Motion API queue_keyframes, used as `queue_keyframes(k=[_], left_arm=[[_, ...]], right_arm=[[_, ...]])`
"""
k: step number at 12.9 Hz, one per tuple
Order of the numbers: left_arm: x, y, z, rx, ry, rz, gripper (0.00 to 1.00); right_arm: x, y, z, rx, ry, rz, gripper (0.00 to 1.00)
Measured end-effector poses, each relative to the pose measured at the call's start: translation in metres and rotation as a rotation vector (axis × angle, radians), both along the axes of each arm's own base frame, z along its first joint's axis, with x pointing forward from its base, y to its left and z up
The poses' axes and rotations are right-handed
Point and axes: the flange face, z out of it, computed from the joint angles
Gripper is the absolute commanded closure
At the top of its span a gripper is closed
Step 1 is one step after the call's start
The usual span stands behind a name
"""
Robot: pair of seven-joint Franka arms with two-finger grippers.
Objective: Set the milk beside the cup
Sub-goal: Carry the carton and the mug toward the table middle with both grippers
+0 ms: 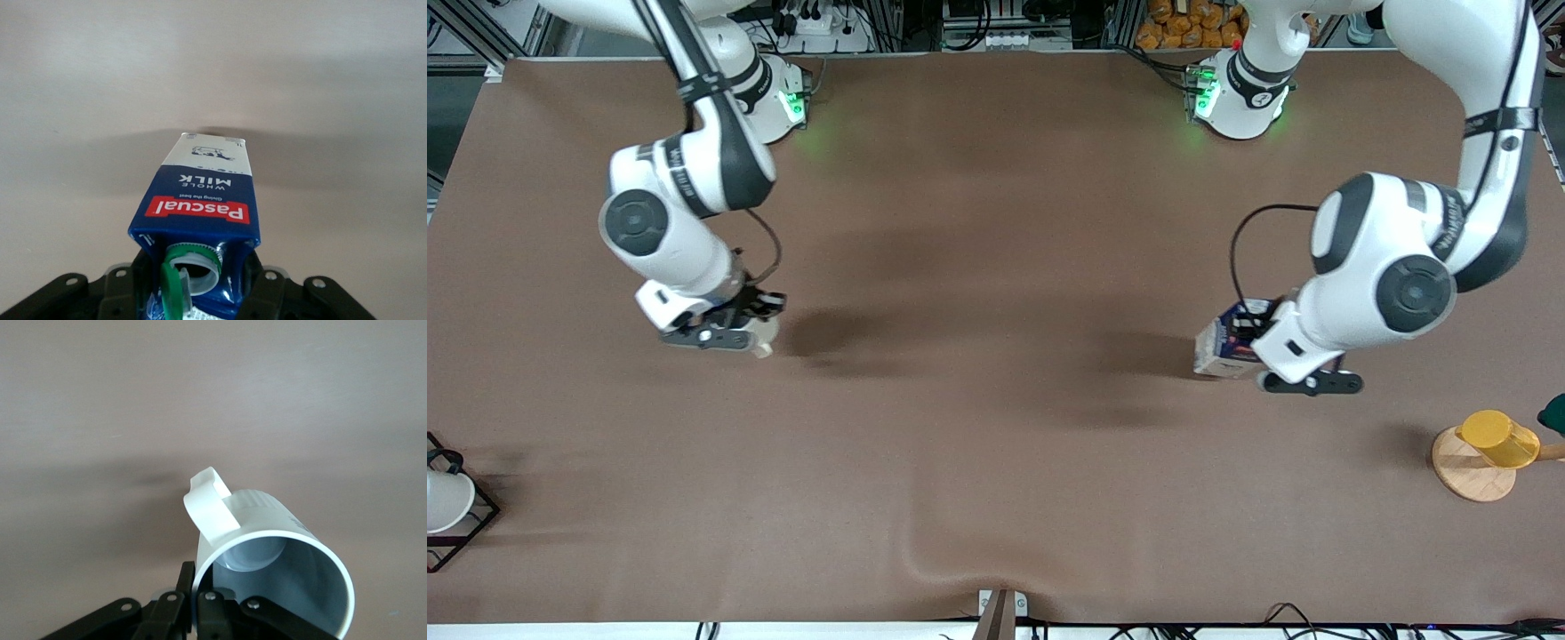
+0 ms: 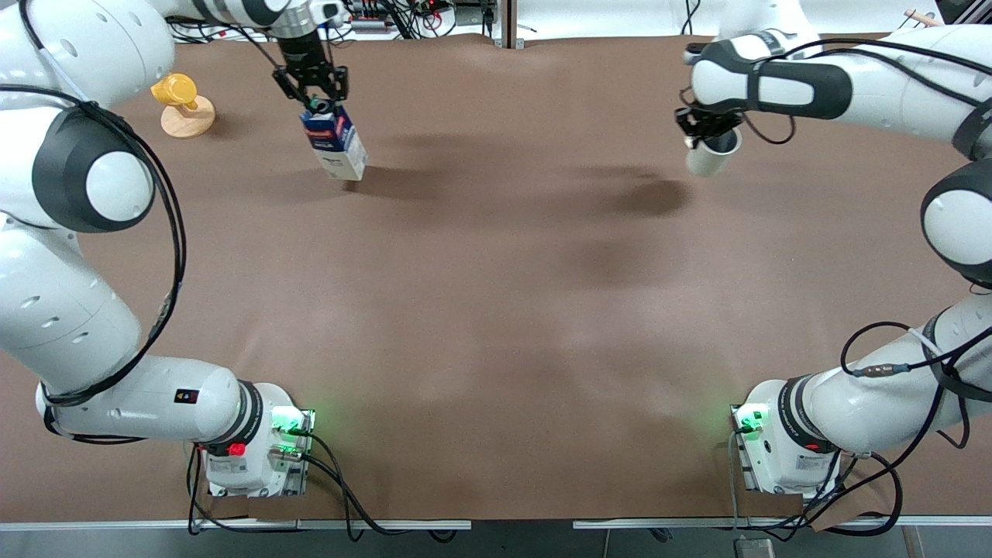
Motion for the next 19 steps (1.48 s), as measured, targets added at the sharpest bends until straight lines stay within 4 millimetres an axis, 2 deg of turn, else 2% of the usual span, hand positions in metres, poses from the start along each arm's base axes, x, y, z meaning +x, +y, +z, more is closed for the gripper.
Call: queue_keyframes(k=[2, 4, 6, 8, 10, 12, 14, 16, 19], left_arm=[[-0.013, -0.04, 0.013, -0.005, -0.007, 0.005, 0.61], [-0.021, -0.062, 0.023, -0.012, -0.018, 0.008, 0.61], [-0.023, -0.062, 0.035, -0.013, -0.032, 0.011, 0.61], [-0.024, -0.055, 0.053, -0.007, -0.033, 0.019, 0.61], [-0.023, -0.049, 0.072, -0.004, -0.035, 0.028, 0.61], [-0.022, -0.045, 0.079, -0.004, -0.04, 0.033, 0.61], [-0.022, -0.045, 0.078, -0.003, -0.037, 0.033, 0.61], [-0.023, -0.048, 0.076, -0.002, -0.032, 0.028, 0.61], [-0.023, -0.05, 0.072, -0.002, -0.027, 0.025, 0.61]], right_arm=[[-0.003, 0.044, 0.003, 0.008, -0.012, -0.025, 1.0], [0.001, 0.082, 0.001, 0.017, -0.022, -0.042, 1.0], [0.006, 0.109, -0.005, 0.046, -0.014, -0.051, 1.0], [-0.003, 0.138, -0.017, 0.058, 0.011, -0.032, 1.0], [-0.031, 0.187, -0.033, 0.056, 0.037, -0.026, 1.0], [-0.056, 0.244, -0.037, 0.055, 0.025, -0.046, 1.0], [-0.064, 0.284, -0.046, 0.057, 0.013, -0.047, 1.0], [-0.055, 0.305, -0.064, 0.051, 0.003, -0.045, 1.0], [-0.034, 0.304, -0.089, 0.033, -0.002, -0.064, 1.0]])
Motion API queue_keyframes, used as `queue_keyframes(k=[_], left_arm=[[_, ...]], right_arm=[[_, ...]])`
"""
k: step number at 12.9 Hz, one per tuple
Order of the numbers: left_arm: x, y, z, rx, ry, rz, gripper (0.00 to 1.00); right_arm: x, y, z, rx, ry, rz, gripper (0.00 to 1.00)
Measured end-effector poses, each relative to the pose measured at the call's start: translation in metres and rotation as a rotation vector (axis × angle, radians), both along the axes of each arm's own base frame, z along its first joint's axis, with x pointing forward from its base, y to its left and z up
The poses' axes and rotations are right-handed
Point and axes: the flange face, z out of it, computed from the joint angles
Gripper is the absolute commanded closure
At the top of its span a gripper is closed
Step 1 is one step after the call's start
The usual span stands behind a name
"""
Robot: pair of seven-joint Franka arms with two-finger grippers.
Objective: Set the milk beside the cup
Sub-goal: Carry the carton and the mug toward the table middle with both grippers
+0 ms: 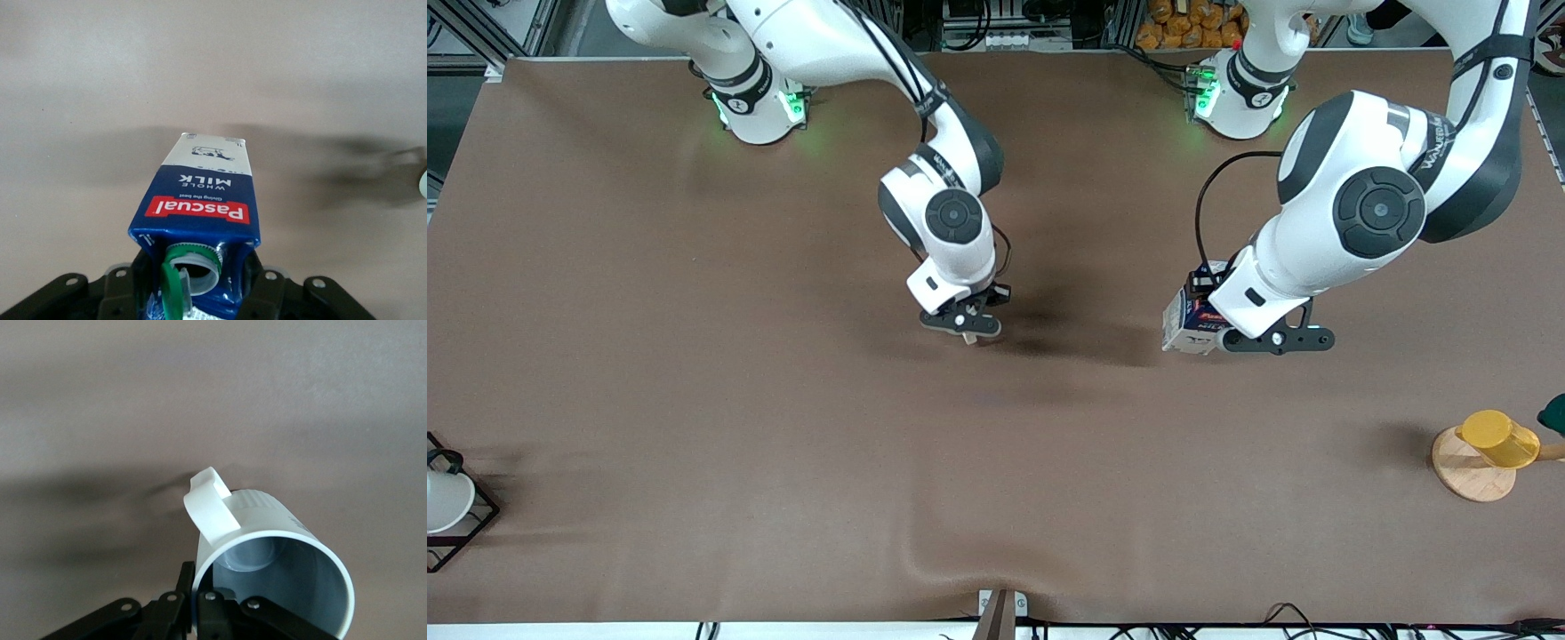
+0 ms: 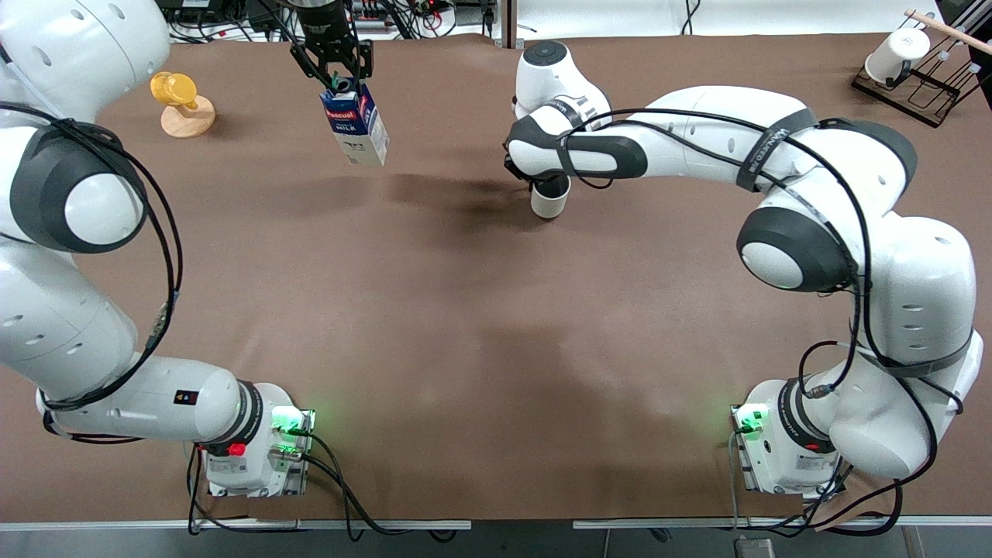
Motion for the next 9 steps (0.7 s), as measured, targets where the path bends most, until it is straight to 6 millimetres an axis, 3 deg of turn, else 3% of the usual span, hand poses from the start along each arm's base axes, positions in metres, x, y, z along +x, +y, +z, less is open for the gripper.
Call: queue_keyframes(k=[1, 4, 5, 7, 9], left_arm=[[0.0, 0.0, -0.001, 0.0, 0.002, 0.0, 0.61], [-0.001, -0.003, -0.002, 0.0, 0.003, -0.004, 0.61], [-0.001, -0.004, -0.002, 0.0, 0.003, -0.004, 0.61], [-0.002, -0.006, -0.002, 0.004, 0.003, 0.013, 0.61], [-0.005, -0.013, -0.002, 0.007, 0.003, 0.024, 0.61]], right_arm=[[0.001, 0.0, -0.001, -0.001, 0.0, -0.001, 0.86], [0.003, 0.005, 0.006, 0.007, -0.008, 0.004, 0.1], [0.005, 0.006, 0.013, 0.013, -0.016, 0.004, 0.0], [0.012, 0.007, 0.041, 0.038, -0.043, 0.0, 0.0], [0.023, -0.012, 0.087, 0.036, -0.055, -0.01, 0.0]])
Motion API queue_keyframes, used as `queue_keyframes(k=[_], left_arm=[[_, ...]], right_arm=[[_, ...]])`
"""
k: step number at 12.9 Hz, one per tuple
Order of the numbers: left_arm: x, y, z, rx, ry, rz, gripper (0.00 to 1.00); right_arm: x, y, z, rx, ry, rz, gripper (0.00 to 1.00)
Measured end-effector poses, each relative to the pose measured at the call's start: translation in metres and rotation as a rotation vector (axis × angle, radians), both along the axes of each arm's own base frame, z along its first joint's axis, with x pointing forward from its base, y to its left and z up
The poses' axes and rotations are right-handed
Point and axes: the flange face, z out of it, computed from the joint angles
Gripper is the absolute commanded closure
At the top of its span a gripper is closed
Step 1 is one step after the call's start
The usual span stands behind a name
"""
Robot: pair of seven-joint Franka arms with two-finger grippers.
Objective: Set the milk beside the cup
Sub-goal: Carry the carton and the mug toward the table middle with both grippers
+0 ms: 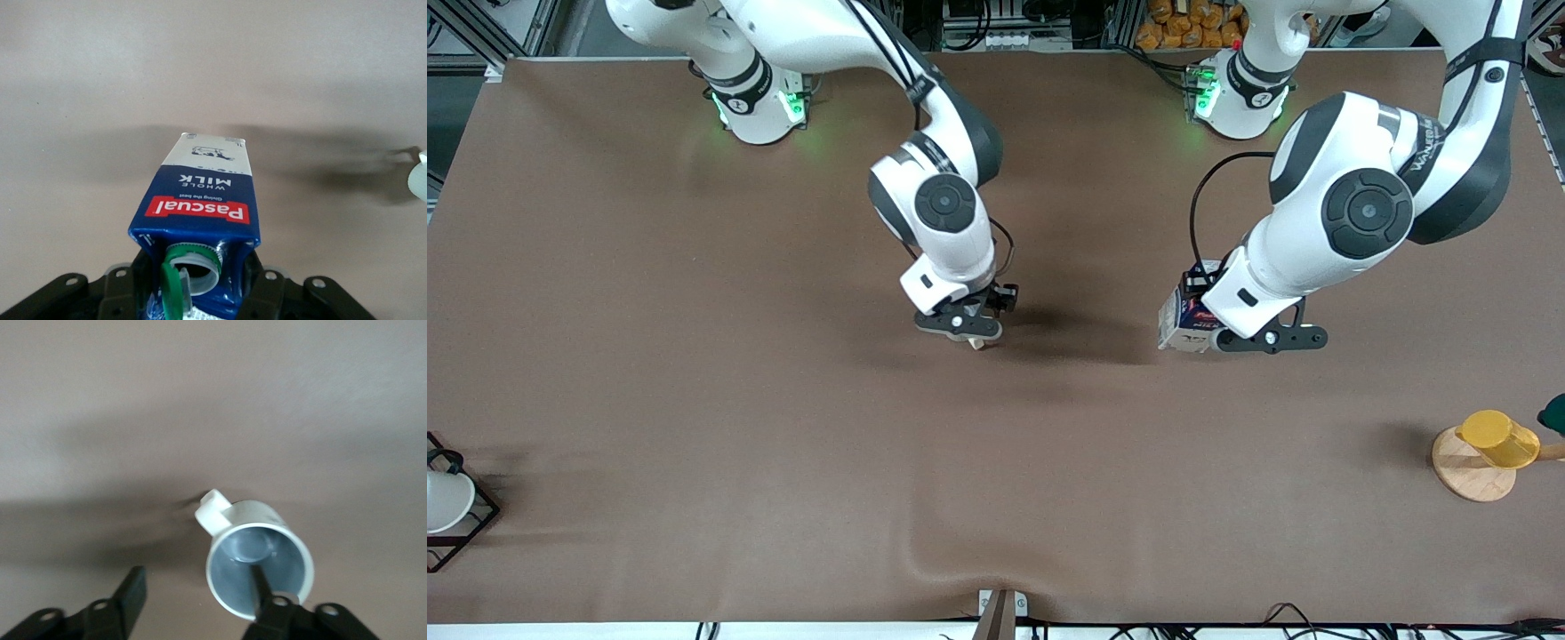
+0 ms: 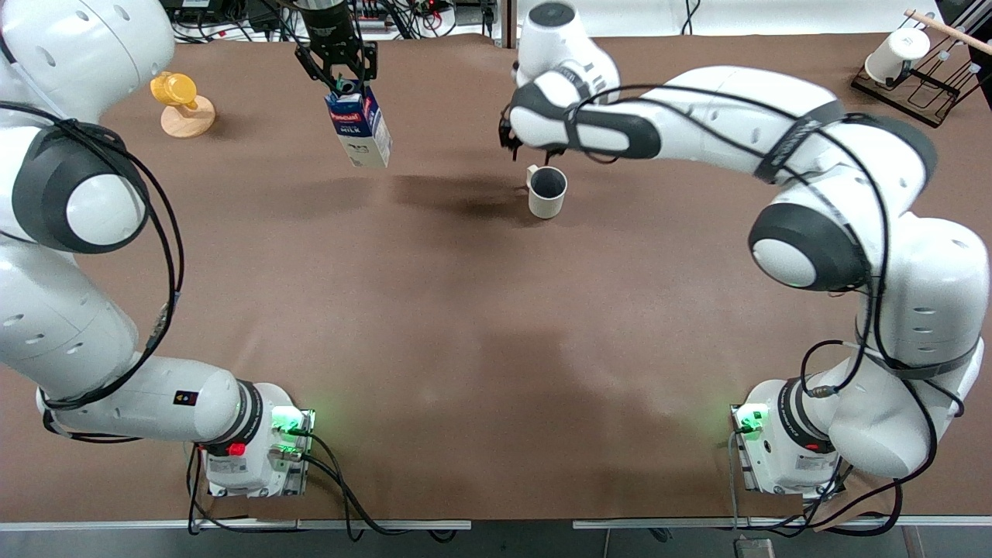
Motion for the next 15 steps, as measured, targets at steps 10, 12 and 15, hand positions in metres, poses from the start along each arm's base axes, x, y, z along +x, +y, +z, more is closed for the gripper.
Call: queue_keyframes(k=[10, 12, 15], left_arm=[[-0.131, -0.24, -0.027, 0.041, -0.025, 0.063, 0.6], [-0.156, -0.281, -0.047, 0.013, -0.035, 0.055, 0.6], [-0.18, -0.315, -0.067, -0.016, -0.006, 0.032, 0.61]], right_arm=[[0.023, -0.317, 0.202, -0.121, -0.11, 0.069, 0.0], [0.007, -0.353, 0.228, -0.096, -0.043, 0.091, 0.0], [0.0, -0.388, 0.258, -0.06, -0.005, 0.112, 0.0]])
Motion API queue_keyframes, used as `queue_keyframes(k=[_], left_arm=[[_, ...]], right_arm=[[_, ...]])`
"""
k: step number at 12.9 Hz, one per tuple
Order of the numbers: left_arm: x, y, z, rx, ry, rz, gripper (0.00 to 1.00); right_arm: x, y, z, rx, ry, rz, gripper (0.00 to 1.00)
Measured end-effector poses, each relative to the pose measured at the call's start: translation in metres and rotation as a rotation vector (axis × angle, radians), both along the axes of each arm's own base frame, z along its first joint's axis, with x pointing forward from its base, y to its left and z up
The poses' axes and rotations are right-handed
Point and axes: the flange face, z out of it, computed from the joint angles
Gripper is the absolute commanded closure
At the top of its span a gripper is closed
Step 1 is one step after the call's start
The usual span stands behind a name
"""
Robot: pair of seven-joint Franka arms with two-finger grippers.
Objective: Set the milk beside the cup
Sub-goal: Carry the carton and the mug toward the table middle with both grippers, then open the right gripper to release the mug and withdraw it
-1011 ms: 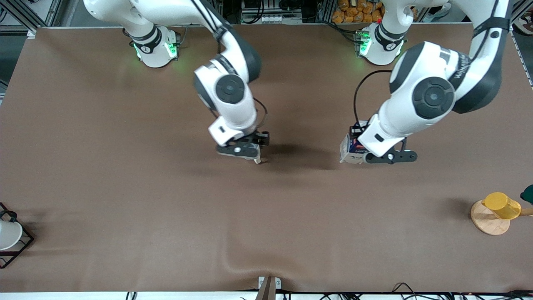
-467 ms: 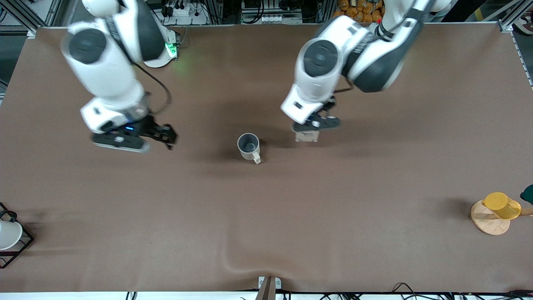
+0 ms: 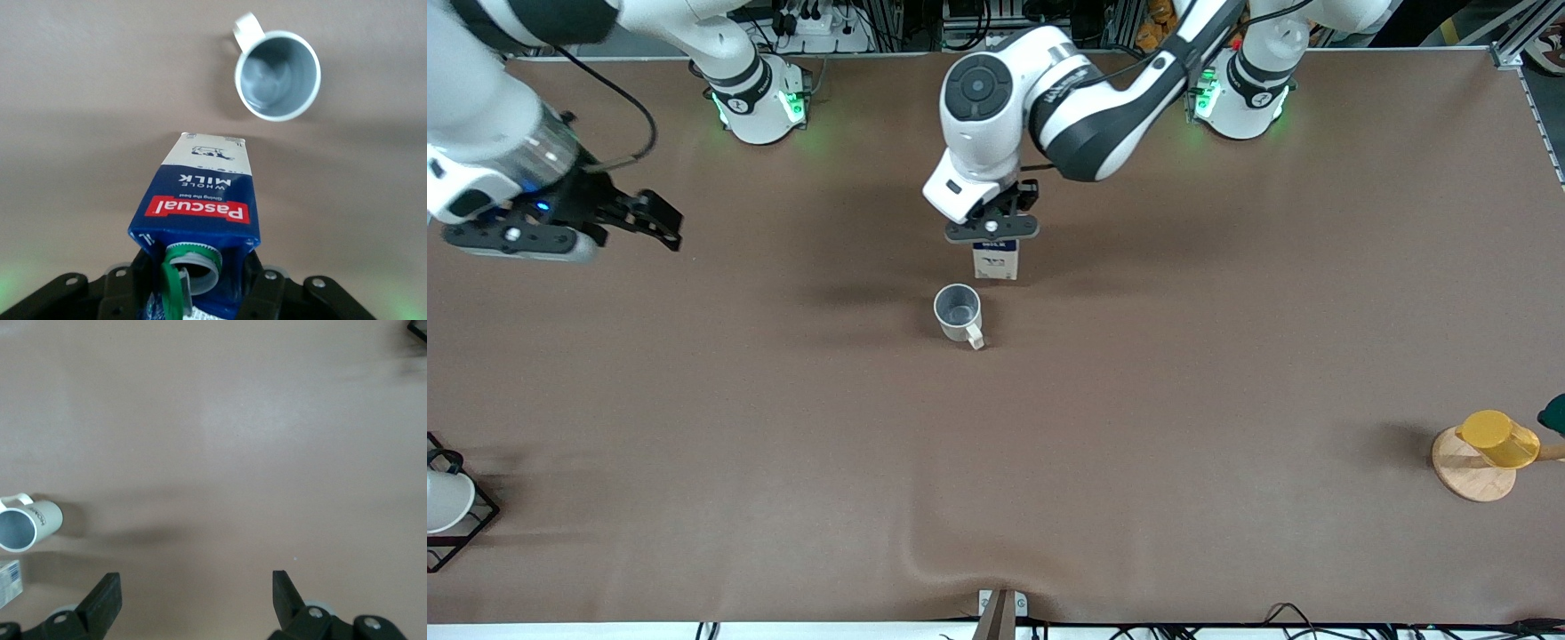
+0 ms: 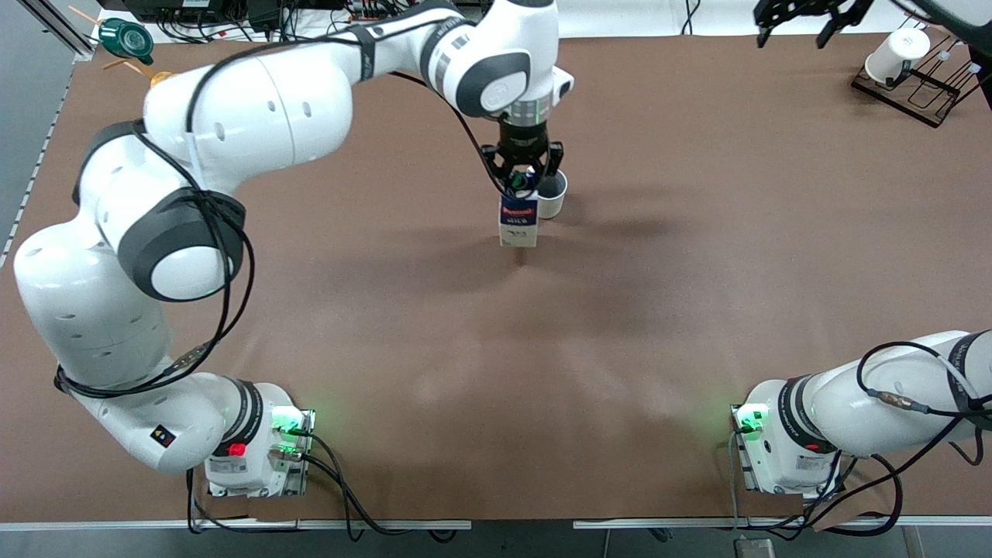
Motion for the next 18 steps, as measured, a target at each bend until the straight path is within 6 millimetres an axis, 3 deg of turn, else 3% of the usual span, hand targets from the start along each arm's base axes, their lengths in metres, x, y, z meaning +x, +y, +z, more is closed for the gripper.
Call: queue_keyframes(k=[4, 7, 10, 14, 18], left_arm=[[-0.008, -0.022, -0.013, -0.055, -0.005, 0.066, 0.61], [-0.006, -0.027, -0.029, -0.056, 0.002, 0.084, 0.61], [-0.001, -0.029, -0.04, -0.053, 0.01, 0.09, 0.61], [0.006, -0.026, -0.038, -0.056, 0.003, 0.101, 0.6], [0.008, -0.026, -0.041, -0.054, 0.004, 0.103, 0.6]], right_arm=[[0.006, -0.039, 0.013, 0.052, 0.05, -0.022, 0.0], [0.014, -0.076, 0.023, 0.08, 0.038, 0.0, 0.0], [0.004, -0.107, 0.042, 0.076, 0.022, 0.064, 0.0], [-0.01, -0.111, 0.052, 0.015, 0.035, 0.072, 0.0], [-0.012, -0.122, 0.048, 0.012, 0.046, 0.049, 0.0]])
